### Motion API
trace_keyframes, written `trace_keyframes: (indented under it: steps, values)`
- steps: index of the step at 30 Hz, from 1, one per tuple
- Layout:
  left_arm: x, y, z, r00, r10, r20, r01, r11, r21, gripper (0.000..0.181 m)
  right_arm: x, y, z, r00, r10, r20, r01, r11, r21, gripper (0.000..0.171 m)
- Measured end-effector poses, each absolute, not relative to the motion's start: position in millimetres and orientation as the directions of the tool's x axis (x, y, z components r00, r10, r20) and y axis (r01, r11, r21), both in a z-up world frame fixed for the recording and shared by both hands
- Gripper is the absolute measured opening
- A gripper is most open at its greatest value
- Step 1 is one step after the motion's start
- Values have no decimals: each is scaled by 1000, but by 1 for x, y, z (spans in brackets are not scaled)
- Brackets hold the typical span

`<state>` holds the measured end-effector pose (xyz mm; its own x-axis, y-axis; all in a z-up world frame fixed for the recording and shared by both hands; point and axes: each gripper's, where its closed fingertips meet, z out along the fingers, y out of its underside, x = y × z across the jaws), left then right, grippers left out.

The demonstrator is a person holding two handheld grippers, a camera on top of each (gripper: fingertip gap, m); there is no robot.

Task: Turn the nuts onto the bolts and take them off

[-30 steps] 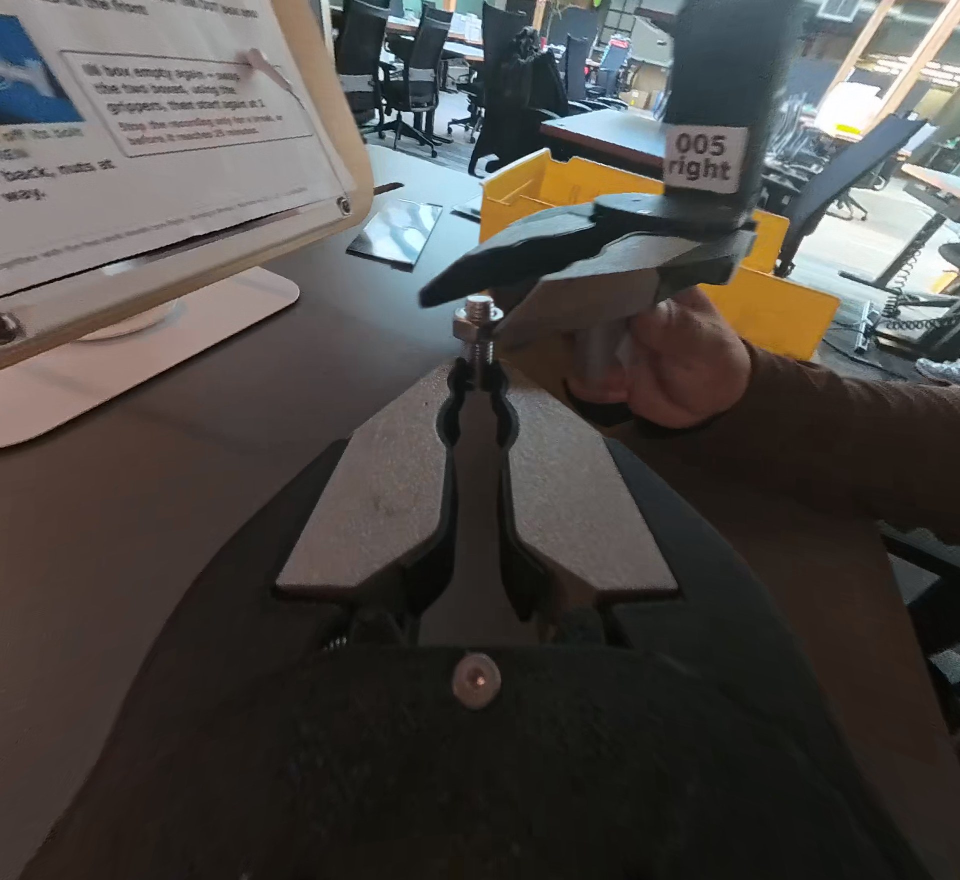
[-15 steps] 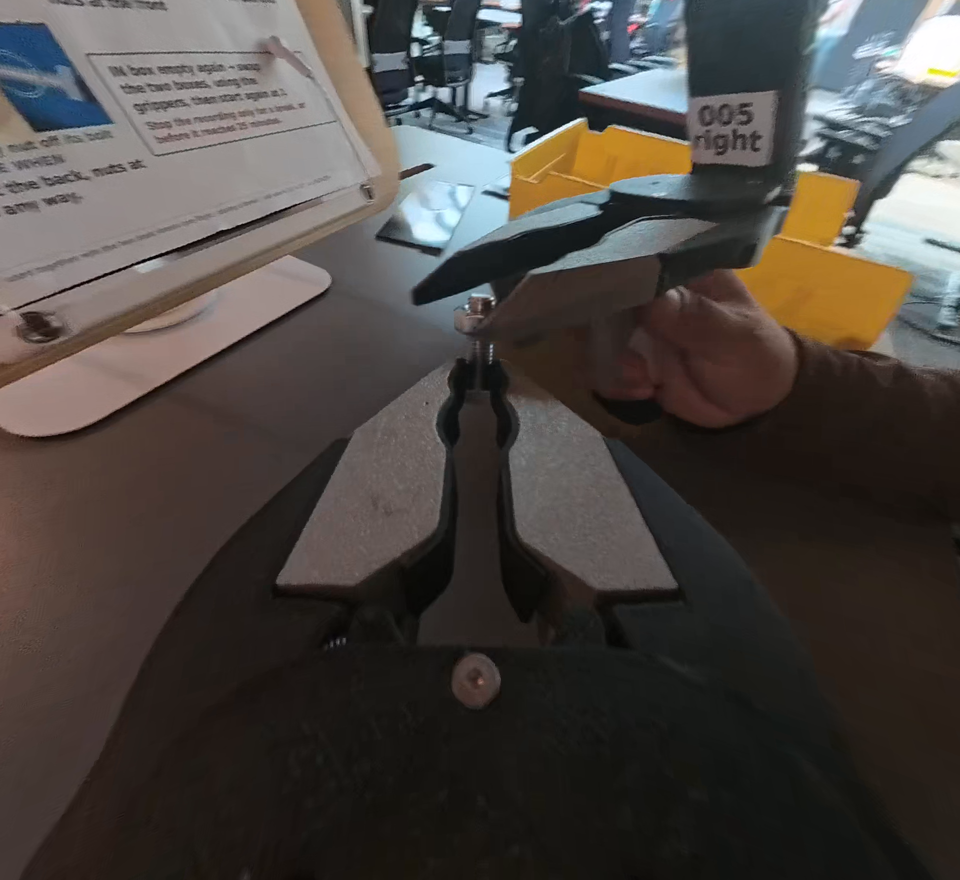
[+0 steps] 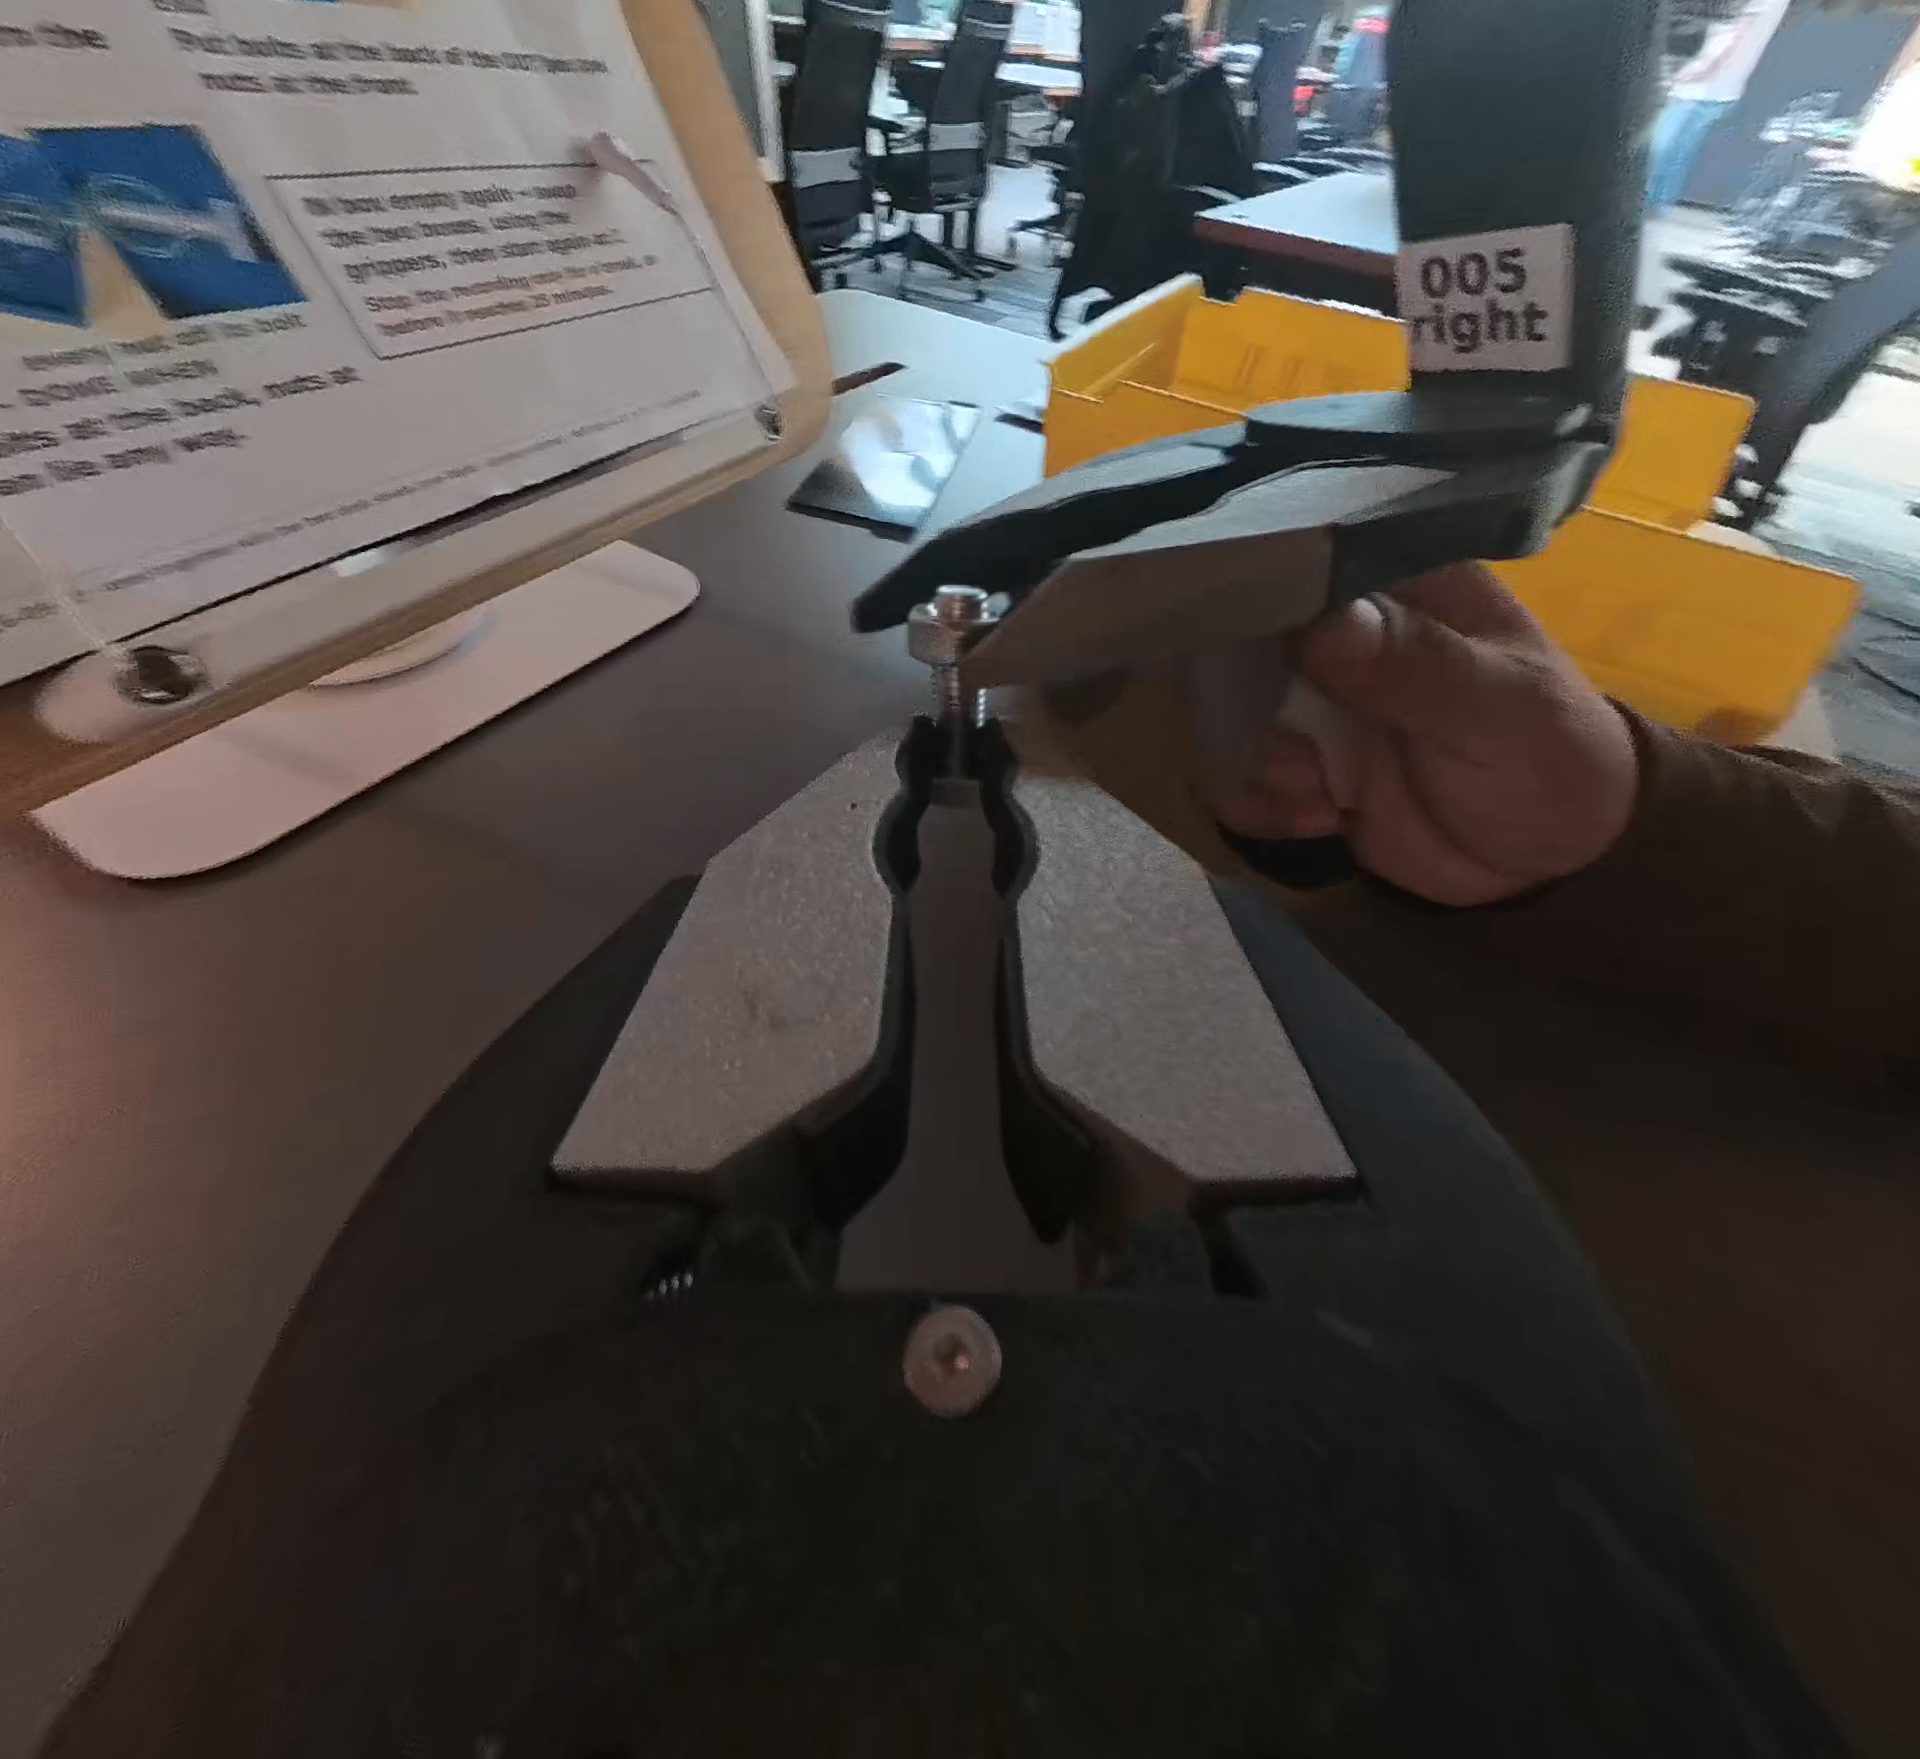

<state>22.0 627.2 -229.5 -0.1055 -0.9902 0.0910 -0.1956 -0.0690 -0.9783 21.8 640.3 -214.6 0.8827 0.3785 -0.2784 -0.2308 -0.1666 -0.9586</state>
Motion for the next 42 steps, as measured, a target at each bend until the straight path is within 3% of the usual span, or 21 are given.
trace_keyframes:
  steps: [1,2,3,4,7,10,15,18,19,21,24,28,31,32,35,37,42]
  values:
    - [20,634,-227,-79,-992,94,-183,-79,-980,8,27,640,-215,881,360,-308,-261,-175,-950,37]
    - [18,639,-224,-75,-991,110,-165,-96,-982,8,40,641,-220,899,291,-329,-284,-186,-941,13]
    - [15,641,-221,-89,-987,133,-149,-119,-982,8,55,641,-225,924,219,-313,-277,-181,-944,0]
    - [13,644,-219,-90,-985,150,-142,-136,-980,8,60,641,-226,932,206,-299,-263,-183,-947,14]
    - [13,645,-220,-93,-984,154,-142,-140,-980,7,44,634,-207,896,349,-275,-251,-111,-961,31]
    - [18,634,-225,-128,-981,149,-165,-127,-978,8,25,632,-200,858,435,-271,-254,-99,-962,36]
    - [23,611,-229,-205,-970,128,-187,-90,-978,8,13,634,-203,840,462,-284,-256,-124,-959,34]
    - [23,630,-231,-119,-984,129,-195,-104,-975,8,32,638,-212,888,357,-289,-247,-159,-956,34]
    - [21,637,-229,-111,-984,142,-179,-120,-976,7,49,639,-220,929,249,-274,-235,-174,-956,0]
    - [16,644,-222,-125,-974,189,-142,-171,-975,7,75,636,-221,975,116,-189,-172,-136,-976,8]
    - [14,647,-222,-114,-977,183,-141,-166,-976,7,60,632,-210,950,232,-207,-186,-110,-976,24]
    - [21,631,-229,-161,-971,177,-172,-149,-974,7,23,630,-201,881,415,-225,-204,-95,-974,33]
    - [24,618,-233,-194,-971,142,-192,-105,-976,7,9,632,-206,879,438,-185,-148,-119,-982,29]
    - [24,616,-233,-197,-972,127,-190,-89,-978,8,15,634,-209,904,394,-168,-130,-123,-984,18]
    - [24,628,-232,-141,-983,120,-190,-92,-978,8,30,635,-210,936,318,-152,-116,-128,-985,31]
    - [20,634,-229,-151,-974,168,-169,-142,-975,8,45,636,-215,965,231,-122,-93,-134,-987,10]
    - [18,640,-225,-141,-970,197,-149,-176,-973,7,34,631,-204,931,329,-155,-133,-88,-987,19]
